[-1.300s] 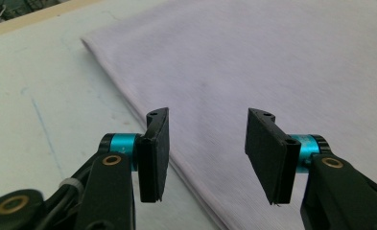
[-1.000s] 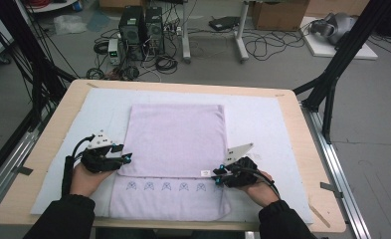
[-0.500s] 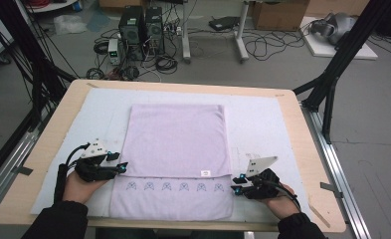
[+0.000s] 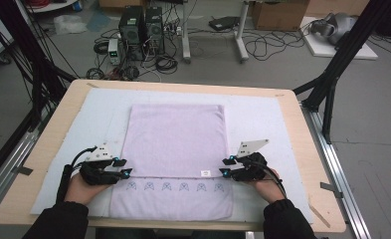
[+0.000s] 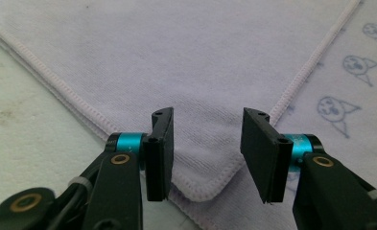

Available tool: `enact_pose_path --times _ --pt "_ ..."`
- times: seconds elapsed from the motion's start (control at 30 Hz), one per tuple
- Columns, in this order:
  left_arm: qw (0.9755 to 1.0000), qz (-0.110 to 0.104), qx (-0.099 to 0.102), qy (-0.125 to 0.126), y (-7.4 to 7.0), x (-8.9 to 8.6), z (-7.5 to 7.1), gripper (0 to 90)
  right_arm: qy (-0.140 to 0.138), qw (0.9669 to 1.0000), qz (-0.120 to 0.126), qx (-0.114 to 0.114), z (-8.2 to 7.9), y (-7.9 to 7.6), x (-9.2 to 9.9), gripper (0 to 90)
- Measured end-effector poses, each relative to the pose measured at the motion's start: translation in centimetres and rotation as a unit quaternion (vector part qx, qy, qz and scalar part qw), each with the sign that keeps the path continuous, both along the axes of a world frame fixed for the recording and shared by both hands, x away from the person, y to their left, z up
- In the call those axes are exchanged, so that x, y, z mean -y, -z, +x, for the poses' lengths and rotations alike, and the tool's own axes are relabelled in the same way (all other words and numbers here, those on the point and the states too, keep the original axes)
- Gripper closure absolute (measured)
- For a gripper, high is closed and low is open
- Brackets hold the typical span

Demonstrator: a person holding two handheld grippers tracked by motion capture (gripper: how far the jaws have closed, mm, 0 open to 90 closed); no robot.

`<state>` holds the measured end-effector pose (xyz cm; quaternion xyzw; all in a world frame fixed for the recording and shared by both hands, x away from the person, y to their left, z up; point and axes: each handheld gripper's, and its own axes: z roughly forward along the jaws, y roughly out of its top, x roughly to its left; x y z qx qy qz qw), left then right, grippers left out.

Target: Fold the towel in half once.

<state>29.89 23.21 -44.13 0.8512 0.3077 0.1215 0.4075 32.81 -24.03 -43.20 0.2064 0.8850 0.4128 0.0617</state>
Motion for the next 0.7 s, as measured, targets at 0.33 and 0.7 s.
enact_pose_path --times 0.33,0.7 --pt "0.9999 0.01 0.009 -0.002 -0.3 0.3 0.0 88.0 -0.002 0.9998 -0.007 -0.02 0.3 1.0 -0.6 88.0" --pt "0.9991 -0.022 0.035 -0.004 -4.5 -1.5 -2.5 88.2 -0.02 0.9992 0.03 0.017 -1.6 -3.8 -0.1 88.1"
